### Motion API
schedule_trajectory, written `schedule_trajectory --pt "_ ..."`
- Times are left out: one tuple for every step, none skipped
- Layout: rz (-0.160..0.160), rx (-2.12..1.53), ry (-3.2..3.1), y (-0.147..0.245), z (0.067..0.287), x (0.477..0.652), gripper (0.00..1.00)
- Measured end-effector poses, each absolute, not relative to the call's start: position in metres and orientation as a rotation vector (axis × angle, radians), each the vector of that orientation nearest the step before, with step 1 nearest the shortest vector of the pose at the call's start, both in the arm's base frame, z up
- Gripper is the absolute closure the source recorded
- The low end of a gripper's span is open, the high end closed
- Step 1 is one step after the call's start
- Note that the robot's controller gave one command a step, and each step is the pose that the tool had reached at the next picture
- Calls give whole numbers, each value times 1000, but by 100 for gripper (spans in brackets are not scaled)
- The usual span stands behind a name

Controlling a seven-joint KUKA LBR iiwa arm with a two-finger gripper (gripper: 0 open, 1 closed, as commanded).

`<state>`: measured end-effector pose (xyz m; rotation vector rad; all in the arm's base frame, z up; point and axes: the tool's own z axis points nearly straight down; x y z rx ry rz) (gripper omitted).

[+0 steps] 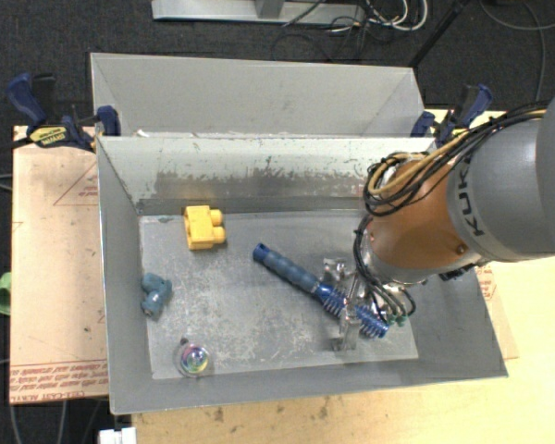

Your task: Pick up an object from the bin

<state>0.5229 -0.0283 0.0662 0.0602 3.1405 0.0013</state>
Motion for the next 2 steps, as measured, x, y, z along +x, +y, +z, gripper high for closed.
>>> schedule_trajectory --pt "1 58 3140 -28 66 523 0" --pt "1 57 3140 -28 66 524 0"
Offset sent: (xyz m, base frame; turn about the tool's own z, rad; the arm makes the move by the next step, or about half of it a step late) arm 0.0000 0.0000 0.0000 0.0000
